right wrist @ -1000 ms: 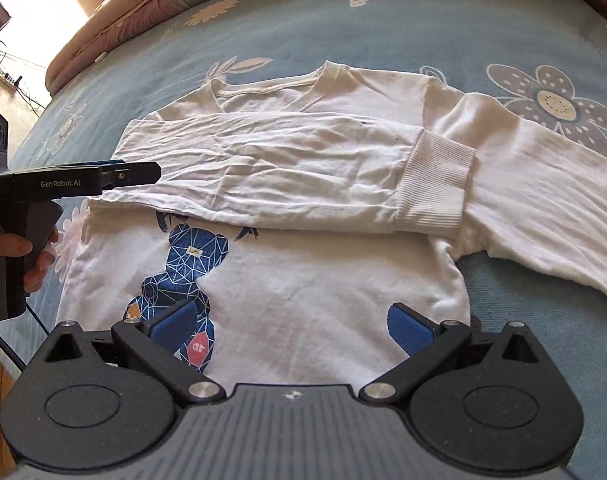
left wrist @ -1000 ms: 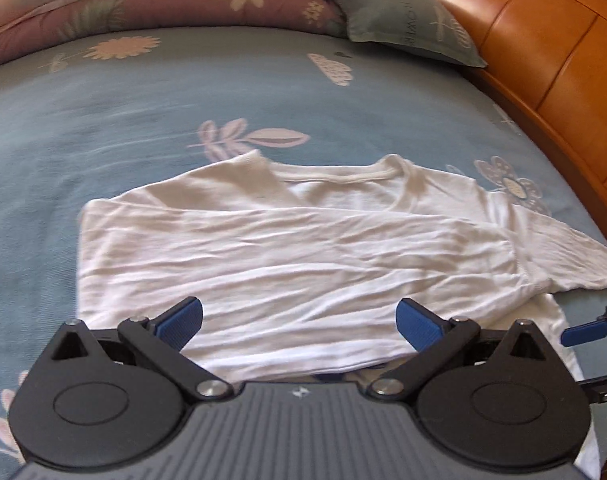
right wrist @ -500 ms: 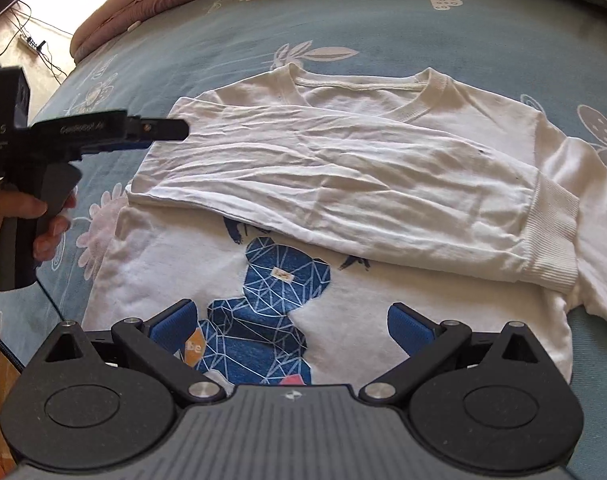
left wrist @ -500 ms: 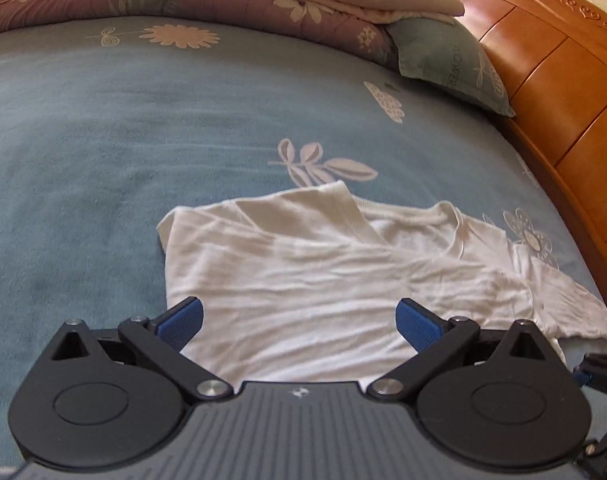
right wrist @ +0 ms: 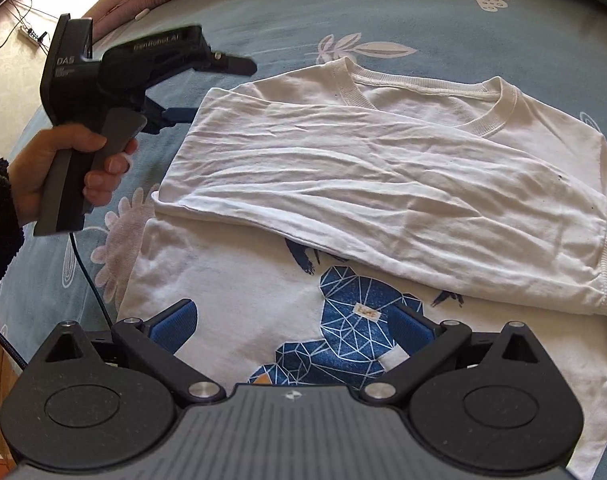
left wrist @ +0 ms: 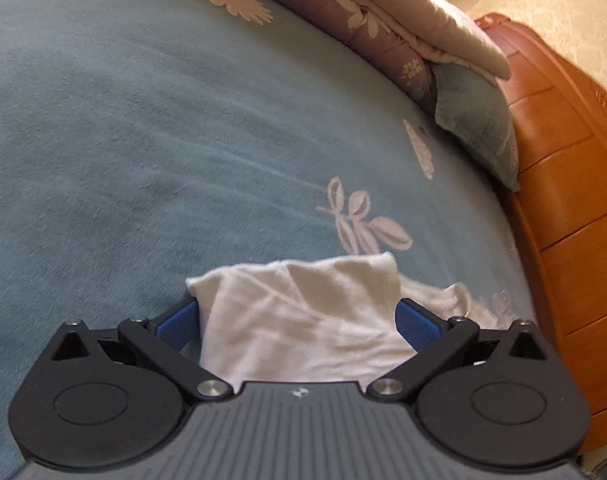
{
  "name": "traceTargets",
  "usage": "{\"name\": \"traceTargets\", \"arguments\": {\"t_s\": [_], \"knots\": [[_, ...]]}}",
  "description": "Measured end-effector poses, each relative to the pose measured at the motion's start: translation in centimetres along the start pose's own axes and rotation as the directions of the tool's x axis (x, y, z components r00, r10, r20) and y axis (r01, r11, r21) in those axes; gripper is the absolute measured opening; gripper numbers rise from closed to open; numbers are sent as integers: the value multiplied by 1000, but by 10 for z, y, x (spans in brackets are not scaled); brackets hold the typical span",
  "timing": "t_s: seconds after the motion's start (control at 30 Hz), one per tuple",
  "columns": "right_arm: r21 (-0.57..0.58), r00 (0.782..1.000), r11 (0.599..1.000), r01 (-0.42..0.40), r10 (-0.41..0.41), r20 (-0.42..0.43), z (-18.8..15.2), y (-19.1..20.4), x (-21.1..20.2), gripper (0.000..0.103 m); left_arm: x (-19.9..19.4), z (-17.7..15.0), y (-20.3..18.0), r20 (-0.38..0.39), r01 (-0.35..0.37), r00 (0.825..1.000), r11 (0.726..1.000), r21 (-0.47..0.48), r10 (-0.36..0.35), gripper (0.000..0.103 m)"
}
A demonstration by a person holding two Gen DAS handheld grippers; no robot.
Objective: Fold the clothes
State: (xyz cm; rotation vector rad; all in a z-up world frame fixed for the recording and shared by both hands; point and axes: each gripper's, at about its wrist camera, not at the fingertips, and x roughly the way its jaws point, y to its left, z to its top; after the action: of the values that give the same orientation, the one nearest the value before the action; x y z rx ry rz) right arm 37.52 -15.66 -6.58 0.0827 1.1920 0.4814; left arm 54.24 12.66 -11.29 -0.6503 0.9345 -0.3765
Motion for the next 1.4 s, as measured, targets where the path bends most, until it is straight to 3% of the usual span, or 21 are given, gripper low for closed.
{"name": "traceTargets", "arguments": {"t_s": [0.07,0.17,0.37,0.47,0.53,0.63,0.73,0.77,0.8,0.9,0.97,1.1,1.17,1.27,1.4], "knots": [[-3,1000,1000,2,-2,-3,3,4,4,103,-3,19,0,63,52,997,999,-6,-52,101],[-8,1000,1000,2,-2,-1,9,9,6,103,-15,40,-5,131,12,991,998,56,-19,102],[-35,1000,999,-12,13,17,25,17,11,103,-43,30,-1,86,-97,993,982,160,84,102],[-66,998,997,-45,48,42,39,24,18,103,-64,12,5,90,-189,981,961,203,174,102],[-100,996,993,-64,70,54,51,32,28,103,-75,2,12,73,-309,951,924,226,300,102],[-145,993,986,-88,99,64,71,48,46,103,-91,-12,23,48,-461,883,845,271,466,102],[-158,991,981,-109,121,63,91,63,67,103,-104,-17,32,31,-515,846,802,304,532,102],[-162,990,980,-116,128,63,97,68,75,103,-109,-18,34,30,-520,842,794,315,539,102],[-167,989,978,-123,135,63,104,73,82,103,-112,-17,36,23,-520,839,789,327,543,102],[-180,986,973,-144,157,62,124,88,103,103,-116,-15,44,-35,-478,855,812,336,518,102],[-189,983,969,-157,171,61,136,98,117,103,-119,-14,48,-75,-419,881,845,332,466,100],[-233,986,961,-147,160,37,137,110,131,103,-120,-11,59,-111,-419,869,837,352,482,100],[-255,988,956,-143,155,26,137,115,138,103,-124,-7,64,-106,-406,877,840,361,469,101],[-272,982,945,-181,188,-2,143,118,138,103,-127,-3,73,-150,-351,894,869,349,421,101],[-212,978,957,-199,207,14,152,115,141,103,-124,-8,70,-203,-287,894,859,424,399,101]]}}
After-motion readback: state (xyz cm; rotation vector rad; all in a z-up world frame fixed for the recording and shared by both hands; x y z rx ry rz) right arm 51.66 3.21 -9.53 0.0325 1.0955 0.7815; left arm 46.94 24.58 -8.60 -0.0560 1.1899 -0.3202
